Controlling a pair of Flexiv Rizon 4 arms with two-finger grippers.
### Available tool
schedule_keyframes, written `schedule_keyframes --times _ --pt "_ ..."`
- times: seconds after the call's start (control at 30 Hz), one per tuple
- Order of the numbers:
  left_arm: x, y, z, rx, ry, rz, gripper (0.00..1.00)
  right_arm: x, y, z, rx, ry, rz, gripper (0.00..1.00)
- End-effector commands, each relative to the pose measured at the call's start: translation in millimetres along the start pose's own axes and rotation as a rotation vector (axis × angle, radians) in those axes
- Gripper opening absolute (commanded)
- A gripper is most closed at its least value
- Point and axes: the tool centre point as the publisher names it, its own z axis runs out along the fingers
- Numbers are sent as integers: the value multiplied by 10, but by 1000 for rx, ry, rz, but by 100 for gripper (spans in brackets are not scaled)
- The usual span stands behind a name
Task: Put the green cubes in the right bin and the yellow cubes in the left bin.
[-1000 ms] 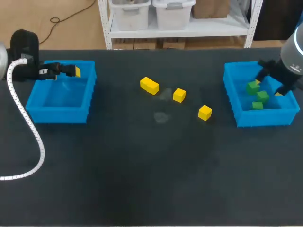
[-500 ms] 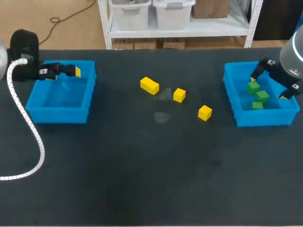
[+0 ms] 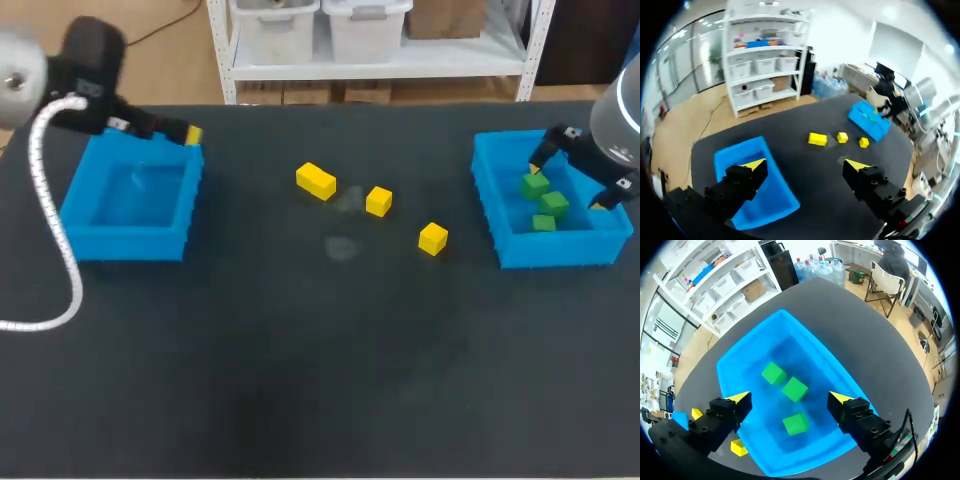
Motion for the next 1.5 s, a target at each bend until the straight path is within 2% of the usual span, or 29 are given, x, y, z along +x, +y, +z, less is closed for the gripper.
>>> schedule_keyframes --times 0.03,0.17,0.33,0.57,0.67,0.9,1.0,1.3,1.5 --pt "-365 -199 410 94 239 242 100 22 -17 -10 -3 -10 2 100" --pt "-637 -428 678 113 291 324 100 22 -17 -10 -3 -10 2 100" --pt "-964 -642 1078 167 347 359 100 22 -17 -10 -3 -10 2 100" --pt "-1340 -785 1580 283 411 285 100 22 -17 -10 -3 -10 2 100" --pt "-1430 -868 1743 294 446 255 100 22 -17 -10 -3 -10 2 100" --pt "-1383 -1207 2040 334 512 326 100 22 -17 -10 -3 -10 2 100" --pt "-1337 -1280 2126 339 524 336 100 22 -17 -10 -3 -10 2 100" --pt "-1330 -1303 2151 335 525 333 100 22 -17 -10 -3 -10 2 100" --pt "-1124 -1279 2165 304 555 340 100 22 -17 -10 -3 -10 2 100"
